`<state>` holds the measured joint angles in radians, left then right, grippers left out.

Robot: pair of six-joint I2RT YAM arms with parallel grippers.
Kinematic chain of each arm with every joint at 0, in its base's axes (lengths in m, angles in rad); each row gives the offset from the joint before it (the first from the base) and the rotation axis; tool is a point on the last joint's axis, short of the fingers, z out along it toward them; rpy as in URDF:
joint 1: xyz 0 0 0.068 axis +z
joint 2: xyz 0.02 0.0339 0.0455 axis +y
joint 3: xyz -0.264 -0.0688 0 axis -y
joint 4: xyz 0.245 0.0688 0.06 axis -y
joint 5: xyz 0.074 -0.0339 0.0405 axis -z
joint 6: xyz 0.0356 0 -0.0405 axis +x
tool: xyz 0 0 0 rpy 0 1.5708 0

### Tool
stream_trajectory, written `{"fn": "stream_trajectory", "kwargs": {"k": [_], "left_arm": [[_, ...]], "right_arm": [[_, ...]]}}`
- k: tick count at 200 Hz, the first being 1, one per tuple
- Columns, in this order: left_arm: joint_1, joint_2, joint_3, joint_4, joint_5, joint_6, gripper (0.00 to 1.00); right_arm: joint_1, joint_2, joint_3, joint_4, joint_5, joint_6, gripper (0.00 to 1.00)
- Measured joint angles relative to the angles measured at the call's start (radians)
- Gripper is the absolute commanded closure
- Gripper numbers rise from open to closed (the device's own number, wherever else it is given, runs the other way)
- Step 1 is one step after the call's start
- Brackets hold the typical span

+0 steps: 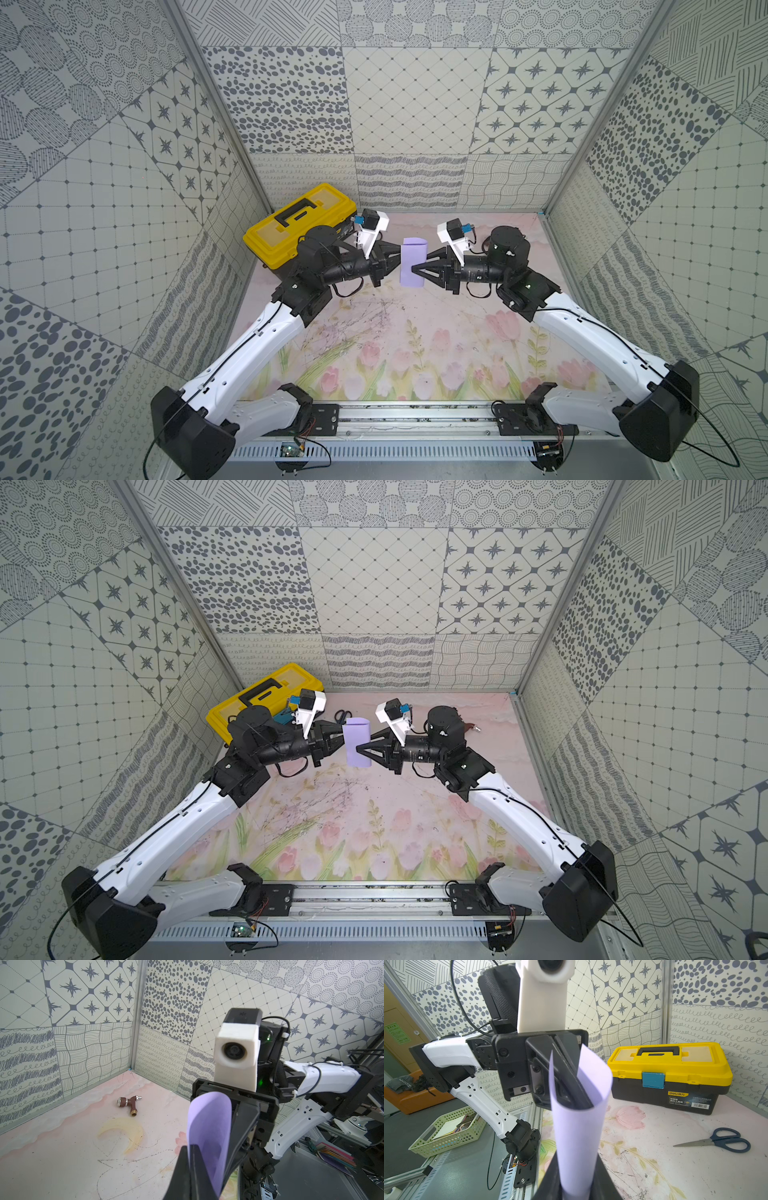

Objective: Fold the square paper along the opposite sides
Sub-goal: Fold the paper.

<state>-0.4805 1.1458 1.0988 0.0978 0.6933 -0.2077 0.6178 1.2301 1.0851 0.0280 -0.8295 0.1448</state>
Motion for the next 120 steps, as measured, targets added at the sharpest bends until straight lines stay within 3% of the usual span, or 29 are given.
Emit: {"fn": "stream_trajectory", "kwargs": {"k": [47,120], "left_arm": [[-0.001,-0.015,0.001,-0.017,-0.042,0.019,0.62],[-0.001,-0.016,0.007,-0.02,-0.071,0.026,0.21]], "right_arm": [[0.0,-0.008,0.0,0.0,-0.001,-0.003,0.77],[0.0,-0.013,0.0,0.0,0.0,-0.004,0.78]]}}
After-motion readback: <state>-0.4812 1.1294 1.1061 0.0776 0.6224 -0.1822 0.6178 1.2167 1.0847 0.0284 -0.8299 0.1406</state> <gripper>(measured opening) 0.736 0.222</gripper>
